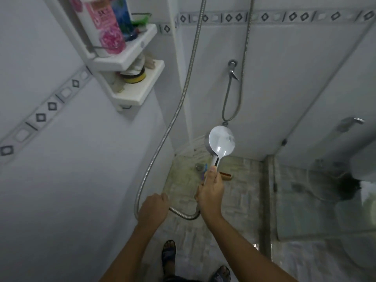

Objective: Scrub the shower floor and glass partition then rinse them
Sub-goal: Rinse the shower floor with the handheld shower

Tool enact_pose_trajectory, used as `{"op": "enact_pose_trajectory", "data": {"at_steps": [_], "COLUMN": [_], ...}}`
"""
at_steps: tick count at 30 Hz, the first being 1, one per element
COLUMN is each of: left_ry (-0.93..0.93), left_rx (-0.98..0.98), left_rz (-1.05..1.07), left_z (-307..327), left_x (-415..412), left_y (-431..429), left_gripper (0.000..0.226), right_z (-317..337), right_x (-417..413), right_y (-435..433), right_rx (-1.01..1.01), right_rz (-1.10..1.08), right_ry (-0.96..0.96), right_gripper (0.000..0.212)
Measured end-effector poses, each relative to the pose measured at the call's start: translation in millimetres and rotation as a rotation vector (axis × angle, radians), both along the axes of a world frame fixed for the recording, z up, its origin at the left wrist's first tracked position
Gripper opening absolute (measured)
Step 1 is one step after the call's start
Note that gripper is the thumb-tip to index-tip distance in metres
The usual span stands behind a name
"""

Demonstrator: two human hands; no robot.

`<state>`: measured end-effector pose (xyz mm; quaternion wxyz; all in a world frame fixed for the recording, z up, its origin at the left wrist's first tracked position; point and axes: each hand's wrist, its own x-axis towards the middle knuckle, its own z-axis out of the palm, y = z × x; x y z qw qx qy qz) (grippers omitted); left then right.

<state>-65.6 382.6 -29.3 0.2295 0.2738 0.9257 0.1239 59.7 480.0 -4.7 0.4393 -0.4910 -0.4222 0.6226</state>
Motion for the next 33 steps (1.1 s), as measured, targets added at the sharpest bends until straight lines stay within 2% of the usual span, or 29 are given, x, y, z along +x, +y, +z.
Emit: {"op": "enact_pose_trajectory", "data": {"at_steps": [5, 11, 24, 29, 33], "left_ry": [0.064, 0.064, 0.154, 0.196, 0.221], "left_rx": [-0.02, -0.019, -0.035, -0.071, -0.05], "left_rz": [0.02, 0.033, -0.006, 0.002, -0.03], "left_z": [-1.4, -9.6, -11.2, -9.2, -4.2], "left_x": [-7.1, -8.2, -20.1, -56.5, -86.4], "left_y": [-26.2, -42.1, -20.0, 3.0, 34.6], "left_gripper": [0.052, 0.053, 0.049, 0.053, 0.052], "right_z": [-7.5, -15.2, -1.5, -7.0, -8.4], "right_x": [-17.6, -22.0, -27.5, -55.7, -82.7], "right_y": [-19.4, -32.5, -11.2, 18.8, 46.8], "right_rx": [-0.016, -0.057, -0.08, -0.179, -0.182], "right_rz": [0.085, 0.129, 0.126, -0.017, -0.097], "right_ry": [0.022, 0.021, 0.055, 0.089, 0.115], "right_gripper": [0.046, 0.036, 0.039, 0.045, 0.047]}}
